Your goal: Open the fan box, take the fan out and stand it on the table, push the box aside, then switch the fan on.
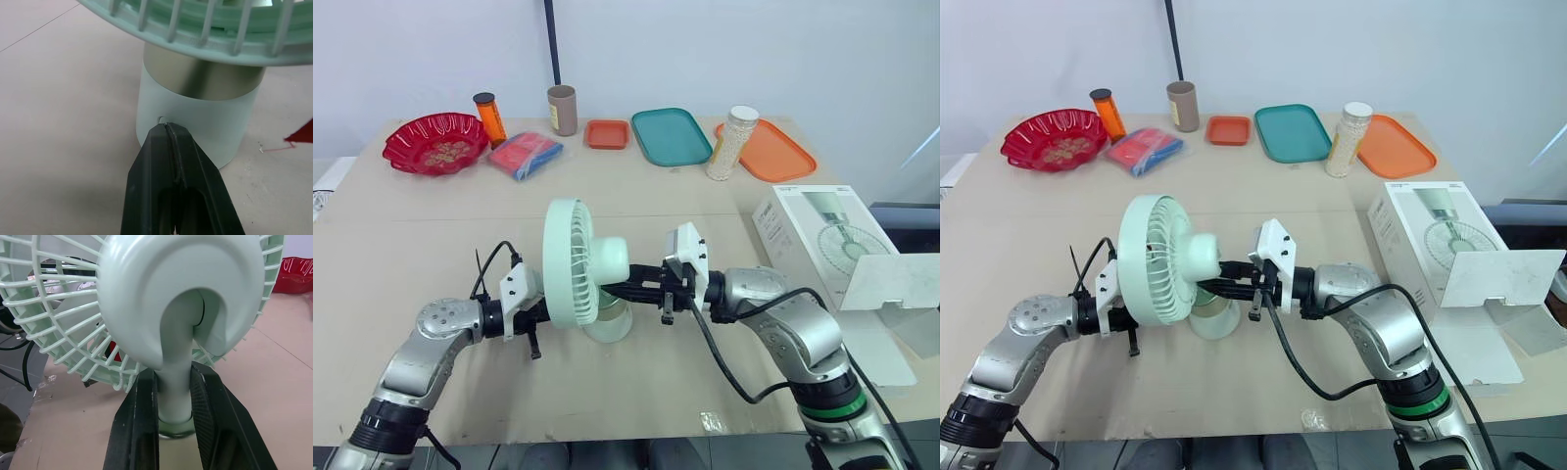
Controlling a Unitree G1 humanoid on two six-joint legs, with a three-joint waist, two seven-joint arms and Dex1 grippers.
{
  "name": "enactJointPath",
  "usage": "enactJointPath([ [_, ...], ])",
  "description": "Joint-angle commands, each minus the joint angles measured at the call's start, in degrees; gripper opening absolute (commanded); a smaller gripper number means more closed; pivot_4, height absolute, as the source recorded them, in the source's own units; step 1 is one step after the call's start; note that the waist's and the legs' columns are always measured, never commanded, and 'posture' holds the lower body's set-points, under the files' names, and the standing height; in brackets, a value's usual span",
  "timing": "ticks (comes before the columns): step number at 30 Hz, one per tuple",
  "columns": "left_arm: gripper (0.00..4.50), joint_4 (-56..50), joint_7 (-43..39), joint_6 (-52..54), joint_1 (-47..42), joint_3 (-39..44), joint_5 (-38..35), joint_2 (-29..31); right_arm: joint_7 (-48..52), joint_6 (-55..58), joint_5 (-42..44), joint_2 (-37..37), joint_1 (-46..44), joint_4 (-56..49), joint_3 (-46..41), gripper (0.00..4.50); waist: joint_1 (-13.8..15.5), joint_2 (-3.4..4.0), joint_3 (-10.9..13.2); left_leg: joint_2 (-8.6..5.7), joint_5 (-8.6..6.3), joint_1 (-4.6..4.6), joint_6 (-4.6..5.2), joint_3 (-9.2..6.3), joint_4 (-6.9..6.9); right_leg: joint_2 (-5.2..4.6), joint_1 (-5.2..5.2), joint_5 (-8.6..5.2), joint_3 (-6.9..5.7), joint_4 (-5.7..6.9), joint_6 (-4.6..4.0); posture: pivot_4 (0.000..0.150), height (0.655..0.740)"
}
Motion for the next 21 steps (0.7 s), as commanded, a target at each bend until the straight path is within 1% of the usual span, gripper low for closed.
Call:
enactJointPath([
  [1, 0.05, -2.7, -0.55, -0.47, -0.66, -0.32, -1.13, -0.38, -0.14, -0.42, 0.37, 0.45, -0.48, -1.54, 0.54, 0.35, 0.0, 0.0, 0.0, 0.0, 0.0, 0.0, 0.0, 0.0, 0.0, 0.0, 0.0, 0.0, 0.0, 0.0, 0.0, 0.15, 0.74],
  [10, 0.05, -3.52, -0.17, 0.03, -0.48, 0.19, -1.53, -0.16, -0.47, -0.15, 0.08, 0.48, -0.56, -1.12, 0.54, 0.35, 0.0, 0.0, 0.0, 0.0, 0.0, 0.0, 0.0, 0.0, 0.01, 0.0, 0.0, 0.0, 0.0, 0.0, 0.0, 0.15, 0.74],
  [15, 0.05, -4.49, 0.67, 1.73, -0.7, 2.14, -2.51, 0.97, -0.26, -0.32, -0.09, 0.22, -0.42, -0.96, 0.79, 0.35, -0.02, 0.0, 0.0, 0.0, 0.0, 0.01, 0.0, -0.01, 0.02, 0.01, 0.0, 0.0, 0.0, 0.02, 0.0, 0.15, 0.74],
  [21, 0.05, -6.59, 0.79, 4.09, 0.29, 6.41, -4.44, 4.78, -0.13, -1.41, -0.73, 0.38, -1.17, 0.51, 0.78, 0.35, -0.15, 0.01, -0.02, 0.01, 0.0, 0.05, 0.0, 0.0, 0.03, 0.02, 0.0, 0.0, 0.01, 0.06, 0.0, 0.15, 0.74],
])
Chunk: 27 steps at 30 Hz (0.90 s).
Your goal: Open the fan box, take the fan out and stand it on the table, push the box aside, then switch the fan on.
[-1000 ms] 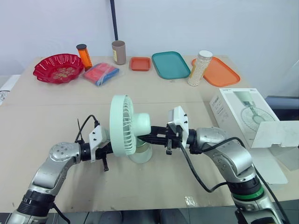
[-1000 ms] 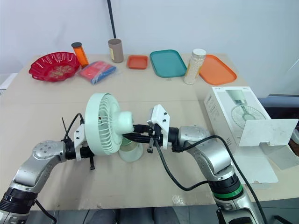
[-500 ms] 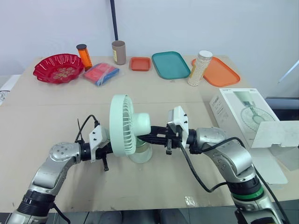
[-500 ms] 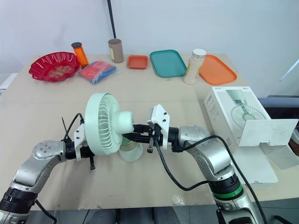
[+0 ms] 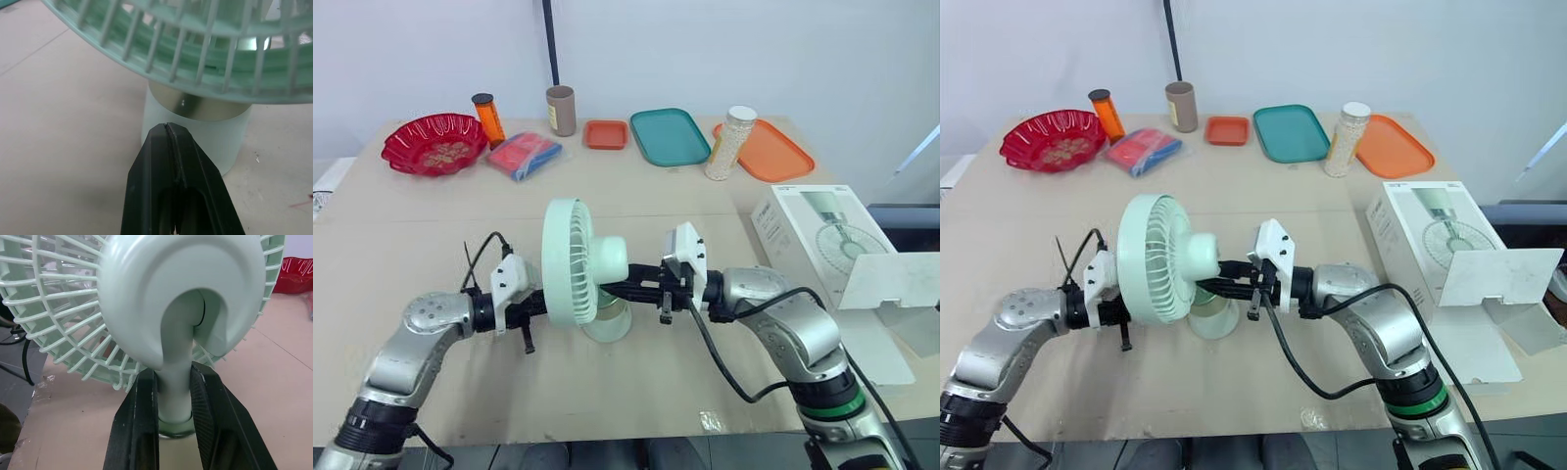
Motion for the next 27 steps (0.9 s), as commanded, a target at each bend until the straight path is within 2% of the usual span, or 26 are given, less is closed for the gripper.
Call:
enactJointPath([
  [1, 0.05, -2.42, 0.12, 0.76, 0.56, 3.38, -1.85, 1.89, 0.35, -1.42, -0.59, 0.24, -0.86, 0.18, 0.48, 0.35, -0.01, 0.0, 0.0, 0.0, 0.0, 0.0, 0.0, 0.0, 0.0, 0.0, 0.0, 0.0, 0.0, 0.0, 0.0, 0.15, 0.74],
  [11, 0.05, -3.87, -1.35, -0.64, 7.18, 9.95, -2.41, 7.91, 0.93, -4.89, -1.71, 0.47, 0.8, 0.81, 0.53, 0.35, -0.15, 0.0, 0.0, 0.04, -0.02, 0.03, 0.03, 0.02, -0.02, 0.01, -0.01, 0.0, 0.0, 0.0, -0.01, 0.15, 0.74],
  [16, 0.05, -5.78, -2.4, -1.6, 14.25, 14.99, -2.47, 10.19, -0.09, -12.16, -5.55, 1.56, 2.65, 1.41, 1.46, 0.35, -0.22, -0.03, -0.02, 0.05, -0.03, 0.04, 0.04, 0.04, -0.03, 0.01, 0.01, 0.0, 0.0, -0.02, -0.01, 0.15, 0.74],
  [27, 0.05, -10.09, -1.73, 0.44, 19.77, 18.8, -4.89, 10.69, -0.54, -14.91, -5.17, 3.76, 0.12, 4.65, -0.88, 0.35, -0.04, -0.02, -0.02, 0.06, -0.02, 0.06, 0.03, 0.03, -0.04, 0.01, 0.04, 0.0, -0.01, -0.02, -0.01, 0.15, 0.74],
])
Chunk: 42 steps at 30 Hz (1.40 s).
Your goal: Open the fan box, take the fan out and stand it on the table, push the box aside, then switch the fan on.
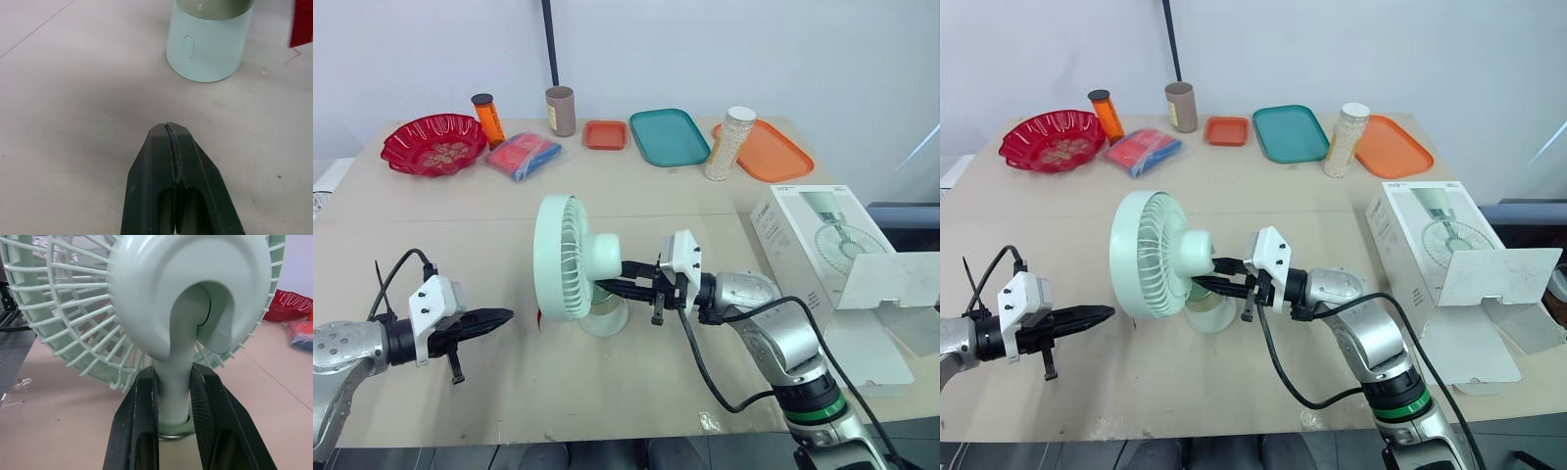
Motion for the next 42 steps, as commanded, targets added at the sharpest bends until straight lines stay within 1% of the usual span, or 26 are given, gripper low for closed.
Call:
enactJointPath([
  [1, 0.05, -3.91, 1.0, 1.21, 0.92, 2.32, -2.2, 0.09, -1.19, -0.64, 1.15, 0.26, -2.17, -0.27, -3.46, 0.35, 0.0, 0.0, 0.0, 0.0, 0.0, 0.0, 0.0, 0.01, 0.0, -0.01, 0.0, 0.0, 0.0, 0.0, 0.0, 0.15, 0.74],
  [6, 0.05, -6.22, 2.05, 1.55, 3.31, 1.65, -2.69, -0.67, -1.76, 0.51, 2.59, -0.14, -3.4, -0.45, -5.67, 0.35, 0.08, 0.01, 0.01, 0.0, 0.0, 0.0, 0.0, 0.01, -0.01, -0.01, 0.0, 0.0, 0.01, 0.0, 0.0, 0.15, 0.74],
  [13, 0.05, -6.62, 4.05, 1.92, 0.75, -1.9, -2.6, -2.14, 1.3, 0.91, 3.7, -2.86, -4.71, 2.58, -8.18, 0.35, 0.13, 0.01, 0.01, -0.02, -0.01, -0.02, 0.01, 0.02, -0.02, -0.01, 0.0, 0.0, 0.01, -0.03, 0.0, 0.15, 0.74],
  [21, 0.05, -6.69, 4.48, 1.72, 0.61, -2.9, -2.4, -2.46, 2.91, 1.18, 4.0, -4.33, -6.46, 5.96, -10.06, 0.35, 0.14, 0.01, 0.01, -0.02, -0.01, -0.02, 0.02, 0.02, -0.02, -0.01, -0.01, 0.0, 0.01, -0.03, 0.0, 0.15, 0.74],
  [28, 0.05, -7.53, 4.76, 1.41, 1.25, -3.52, -2.47, -2.64, 3.42, -0.33, 3.41, -3.4, -5.59, 6.7, -8.89, 0.35, 0.15, 0.01, 0.01, -0.02, -0.01, -0.01, 0.02, 0.02, -0.02, -0.01, -0.01, 0.0, 0.02, -0.02, 0.0, 0.15, 0.74],
  [35, 0.05, -8.17, 5.34, 2.09, 1.42, -3.2, -2.81, -2.36, 4.49, -2.62, 2.06, -2.36, -5.46, 9.6, -7.83, 0.35, 0.14, 0.02, 0.01, -0.02, -0.01, -0.01, 0.02, 0.03, -0.01, -0.01, 0.0, 0.0, 0.02, -0.03, 0.0, 0.15, 0.74],
  [42, 0.05, -8.97, 5.66, 2.47, 1.94, -3.7, -2.78, -2.48, 4.62, -1.81, 2.39, -2.6, -4.25, 9.25, -7.72, 0.35, 0.12, 0.02, 0.01, -0.01, -0.01, 0.0, 0.02, 0.03, -0.01, -0.01, 0.0, 0.0, 0.02, -0.02, 0.0, 0.15, 0.74],
])
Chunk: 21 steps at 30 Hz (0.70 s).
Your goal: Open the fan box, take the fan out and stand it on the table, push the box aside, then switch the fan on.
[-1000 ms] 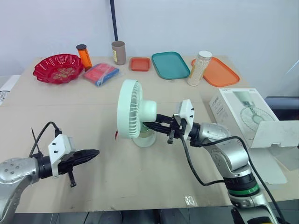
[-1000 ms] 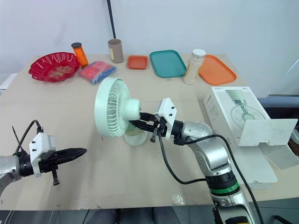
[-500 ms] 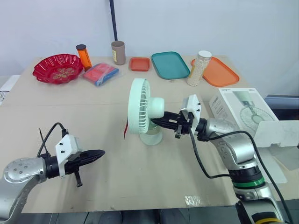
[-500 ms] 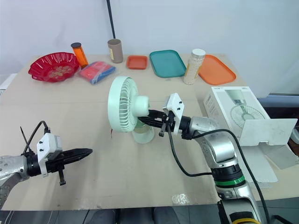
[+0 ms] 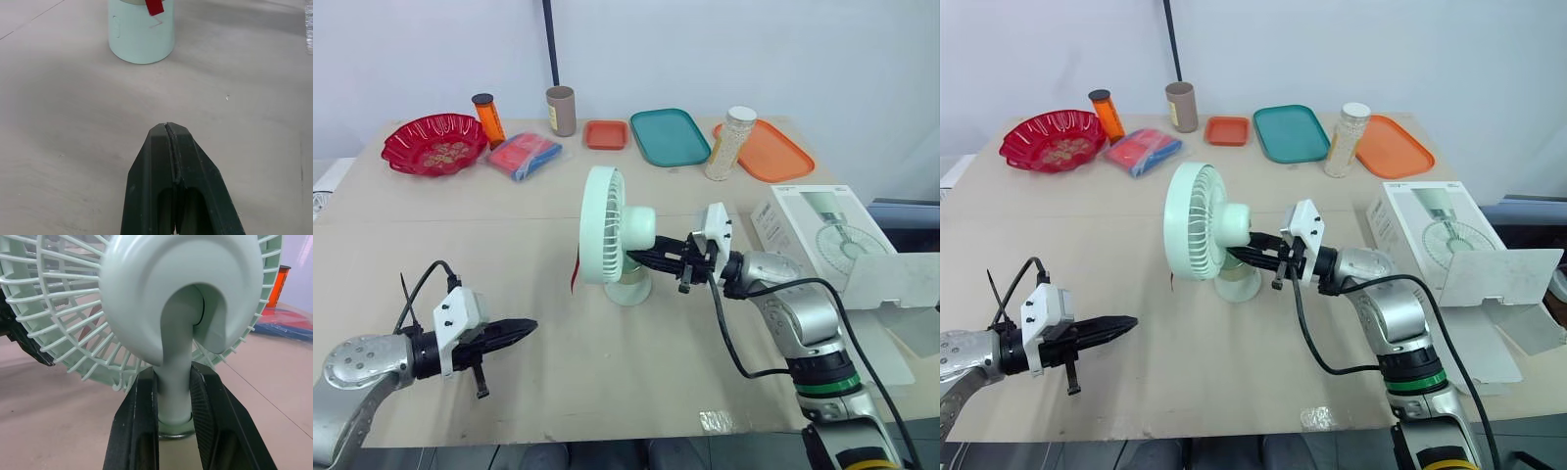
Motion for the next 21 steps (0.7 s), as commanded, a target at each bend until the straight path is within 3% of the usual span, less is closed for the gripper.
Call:
enactJointPath([
  [1, 0.05, -1.38, 0.59, -0.07, -0.47, 0.35, -0.19, -0.02, 0.35, -0.13, 0.68, 0.19, 0.08, -1.34, -0.32, 0.35, 0.0, 0.0, 0.0, 0.0, 0.0, 0.0, 0.0, 0.0, 0.0, 0.0, 0.0, 0.0, 0.0, 0.0, 0.0, 0.15, 0.74],
  [15, 0.05, -1.14, 1.65, 0.05, -2.07, -1.44, -0.36, -0.66, 0.29, 0.02, 0.63, -0.82, 1.36, -3.38, -0.4, 0.35, -0.02, 0.0, 0.0, 0.0, 0.0, 0.02, 0.01, 0.0, 0.0, 0.0, 0.03, 0.0, 0.0, 0.0, 0.0, 0.15, 0.74],
  [21, 0.0, -1.18, 2.32, 0.46, -2.48, -1.53, -0.45, -1.09, -0.3, -0.27, 0.21, -0.8, 1.38, -3.34, -0.6, 3.03, 0.0, 0.0, 0.0, -0.01, 0.0, 0.02, 0.0, 0.01, 0.0, -0.01, 0.02, 0.0, 0.01, 0.0, 0.0, 0.15, 0.74],
])
